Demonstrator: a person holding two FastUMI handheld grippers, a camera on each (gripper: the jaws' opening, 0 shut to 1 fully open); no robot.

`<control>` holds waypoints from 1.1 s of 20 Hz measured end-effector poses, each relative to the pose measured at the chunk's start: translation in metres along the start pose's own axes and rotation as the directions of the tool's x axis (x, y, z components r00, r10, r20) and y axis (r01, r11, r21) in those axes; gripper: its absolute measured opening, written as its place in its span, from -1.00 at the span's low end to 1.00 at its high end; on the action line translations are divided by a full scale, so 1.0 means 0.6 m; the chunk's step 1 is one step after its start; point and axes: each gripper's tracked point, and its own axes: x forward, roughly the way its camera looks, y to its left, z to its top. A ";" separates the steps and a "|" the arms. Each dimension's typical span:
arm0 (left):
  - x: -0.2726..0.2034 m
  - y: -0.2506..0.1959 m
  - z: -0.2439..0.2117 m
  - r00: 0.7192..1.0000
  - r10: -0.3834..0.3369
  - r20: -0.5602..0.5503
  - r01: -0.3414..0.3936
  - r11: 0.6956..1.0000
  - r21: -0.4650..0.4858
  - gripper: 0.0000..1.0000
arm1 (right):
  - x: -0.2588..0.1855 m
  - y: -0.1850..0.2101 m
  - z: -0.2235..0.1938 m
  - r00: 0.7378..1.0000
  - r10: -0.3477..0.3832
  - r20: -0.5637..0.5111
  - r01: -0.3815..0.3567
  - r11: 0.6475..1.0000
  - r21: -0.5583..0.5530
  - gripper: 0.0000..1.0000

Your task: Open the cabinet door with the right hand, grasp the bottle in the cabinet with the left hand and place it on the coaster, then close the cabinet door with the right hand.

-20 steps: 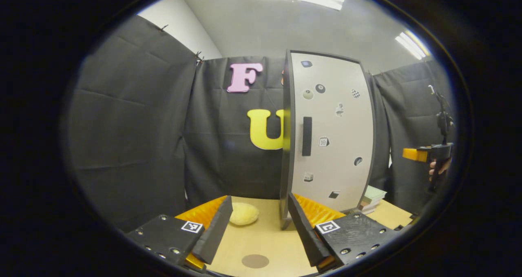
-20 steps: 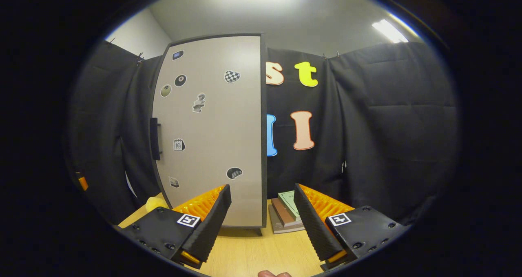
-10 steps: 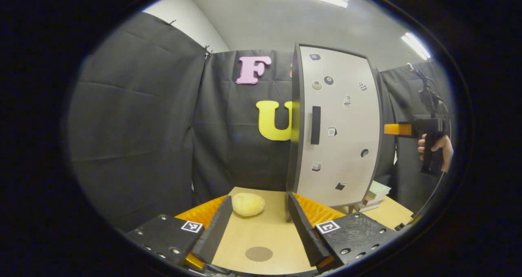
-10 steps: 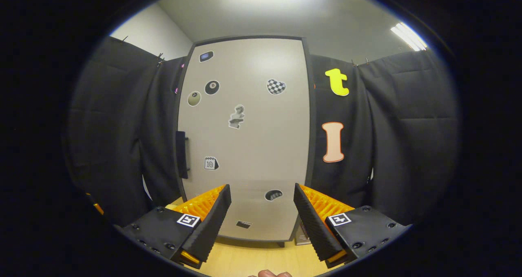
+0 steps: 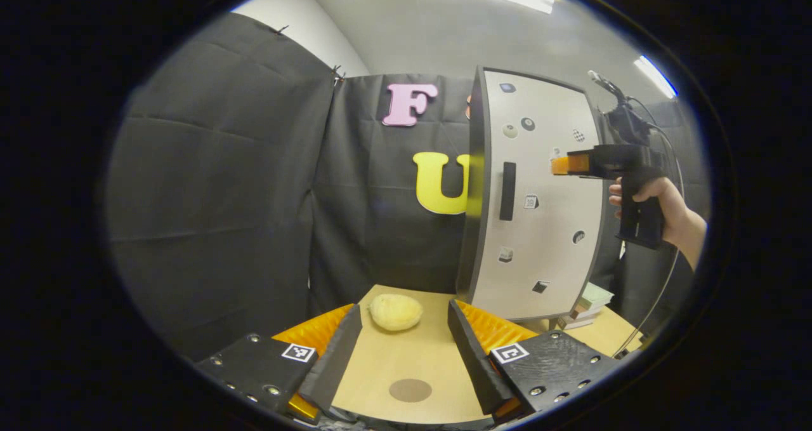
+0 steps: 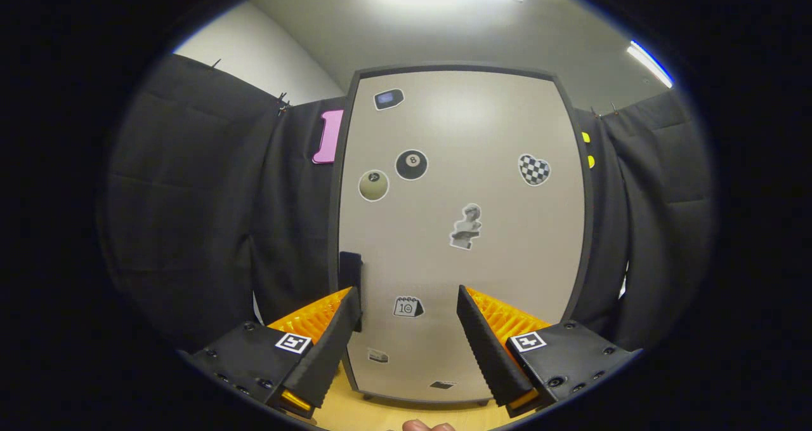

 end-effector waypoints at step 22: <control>0.006 0.133 -0.079 0.985 0.130 -0.113 -0.136 0.990 -0.044 0.70 | 0.181 0.111 -0.096 0.987 -0.112 -0.115 0.113 0.994 -0.003 0.61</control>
